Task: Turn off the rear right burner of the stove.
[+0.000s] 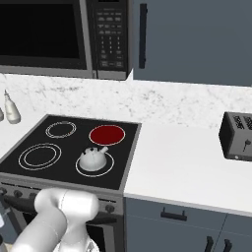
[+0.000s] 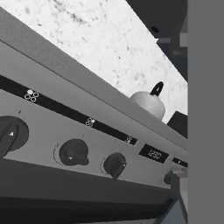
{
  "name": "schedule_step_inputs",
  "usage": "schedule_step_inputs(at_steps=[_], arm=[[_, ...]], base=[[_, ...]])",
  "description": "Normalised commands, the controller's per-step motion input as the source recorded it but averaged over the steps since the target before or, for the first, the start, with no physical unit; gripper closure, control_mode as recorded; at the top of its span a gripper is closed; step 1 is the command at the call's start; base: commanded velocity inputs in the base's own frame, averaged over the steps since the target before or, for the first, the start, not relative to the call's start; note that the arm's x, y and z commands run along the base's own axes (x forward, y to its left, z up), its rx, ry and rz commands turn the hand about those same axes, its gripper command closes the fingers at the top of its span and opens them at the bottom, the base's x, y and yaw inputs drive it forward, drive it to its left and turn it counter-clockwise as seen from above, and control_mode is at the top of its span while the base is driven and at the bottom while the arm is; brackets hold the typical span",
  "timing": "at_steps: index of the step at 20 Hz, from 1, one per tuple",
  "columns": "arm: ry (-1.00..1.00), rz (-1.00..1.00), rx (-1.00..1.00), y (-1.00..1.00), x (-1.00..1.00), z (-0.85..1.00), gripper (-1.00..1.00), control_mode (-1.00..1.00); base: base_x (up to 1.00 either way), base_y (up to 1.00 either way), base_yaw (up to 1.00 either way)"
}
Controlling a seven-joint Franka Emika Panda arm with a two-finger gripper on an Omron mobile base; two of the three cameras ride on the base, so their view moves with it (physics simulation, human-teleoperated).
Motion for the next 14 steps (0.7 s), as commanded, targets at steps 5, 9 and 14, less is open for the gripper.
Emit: schedule_step_inputs(at_steps=[5,9,14], arm=[[-0.1,0.0,-0.11,0.01,0.41,-0.38,-1.0,-1.0],[-0.08,-0.01,-0.15,-0.05,0.31,-0.19,-1.0,-1.0],[-0.01,0.02,-0.02,-0.16,0.25,-0.17,-1.0,-1.0]], base=[[0.0,0.0,0.0],[0.0,0.0,0.0],[0.0,0.0,0.0]])
